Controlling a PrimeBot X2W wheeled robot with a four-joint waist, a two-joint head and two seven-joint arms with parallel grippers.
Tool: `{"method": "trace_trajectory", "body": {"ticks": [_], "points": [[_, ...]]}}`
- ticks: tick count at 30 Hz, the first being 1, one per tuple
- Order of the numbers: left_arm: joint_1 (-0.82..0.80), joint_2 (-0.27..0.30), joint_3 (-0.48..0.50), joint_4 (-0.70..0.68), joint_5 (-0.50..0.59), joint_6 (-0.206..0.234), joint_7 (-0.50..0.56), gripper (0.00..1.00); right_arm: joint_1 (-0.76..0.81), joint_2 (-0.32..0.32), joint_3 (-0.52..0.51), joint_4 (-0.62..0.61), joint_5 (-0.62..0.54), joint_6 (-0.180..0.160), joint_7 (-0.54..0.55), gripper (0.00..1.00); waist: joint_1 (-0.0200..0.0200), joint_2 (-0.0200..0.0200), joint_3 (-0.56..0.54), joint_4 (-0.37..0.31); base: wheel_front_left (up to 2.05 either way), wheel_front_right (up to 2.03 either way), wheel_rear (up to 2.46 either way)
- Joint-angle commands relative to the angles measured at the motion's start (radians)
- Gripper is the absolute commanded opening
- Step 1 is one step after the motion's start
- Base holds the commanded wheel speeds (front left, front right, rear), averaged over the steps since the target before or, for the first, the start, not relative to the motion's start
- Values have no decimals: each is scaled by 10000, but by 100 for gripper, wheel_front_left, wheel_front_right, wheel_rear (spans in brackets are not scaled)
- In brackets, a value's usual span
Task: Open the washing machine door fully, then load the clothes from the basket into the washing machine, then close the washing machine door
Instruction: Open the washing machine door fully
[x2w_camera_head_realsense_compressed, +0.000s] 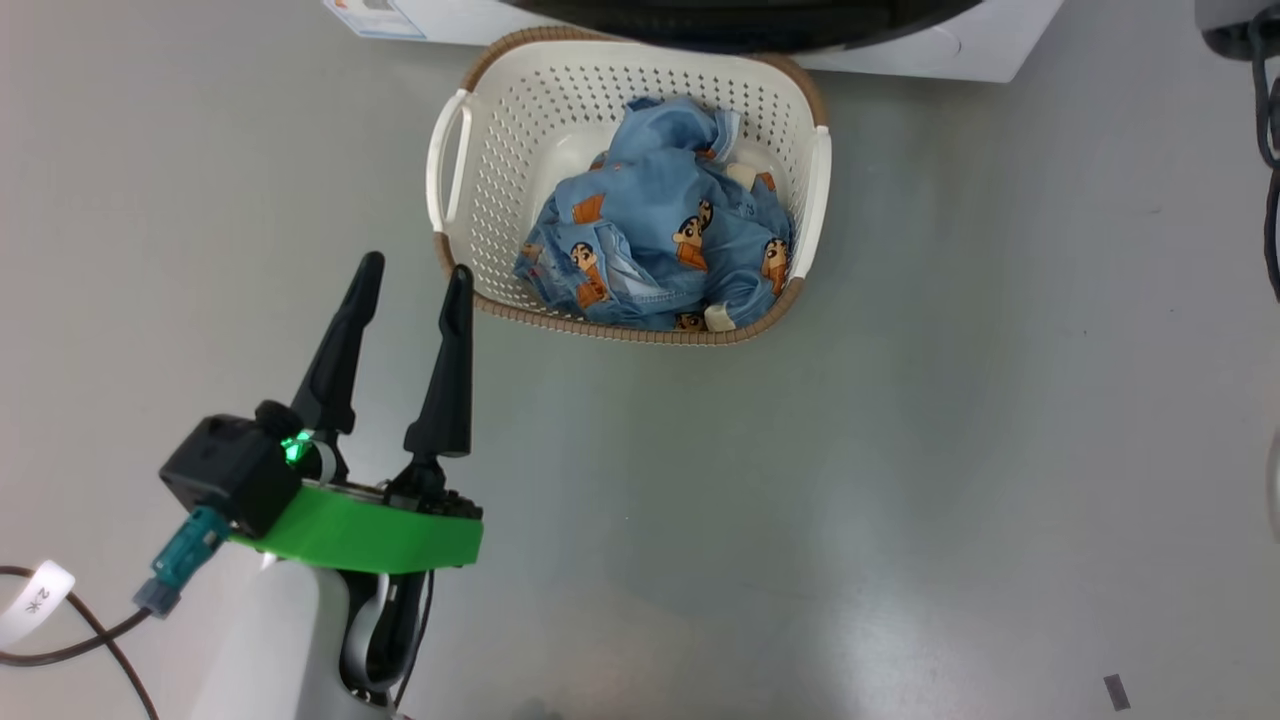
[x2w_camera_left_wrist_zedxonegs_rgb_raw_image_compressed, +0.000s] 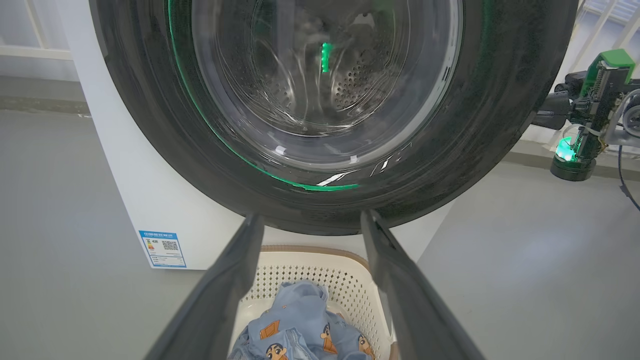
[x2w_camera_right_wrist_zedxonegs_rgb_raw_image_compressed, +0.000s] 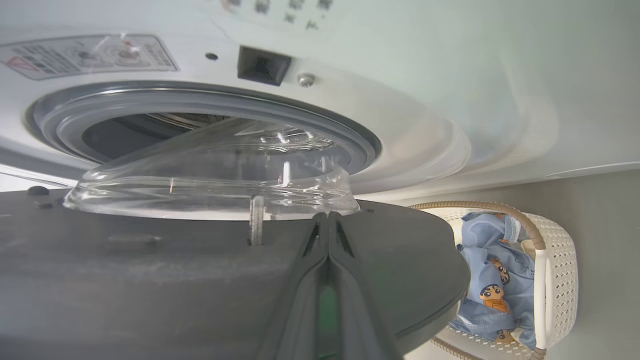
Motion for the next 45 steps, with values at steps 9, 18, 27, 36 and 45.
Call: {"method": "trace_trajectory", "body": {"ticks": [9,18,27,36,45], "points": [[96,216,452,-337,177,-29,-80,100,631,825,-272,-1109,4,21,1526,0,0,0,-121,-94,0,0,0],[247,216,541,-276,341,-29,-80,100,1699,1251,-810,-2154,-188,21,3348,0,0,0,-654,-167,0,0,0],[412,216,482,-196,411,-29,-80,100,2592,1335,-223,-2762,966,21,4395,0,0,0,-1057,-176,0,0,0],[561,220,470,-141,518,-29,-80,100,3580,1338,1785,-2834,2732,21,4152,0,0,0,-1395,-185,0,0,0],[670,286,458,-24,561,-29,-80,100,4449,1338,3572,-3069,3985,21,3594,0,0,0,-1564,-101,0,0,0]]}}
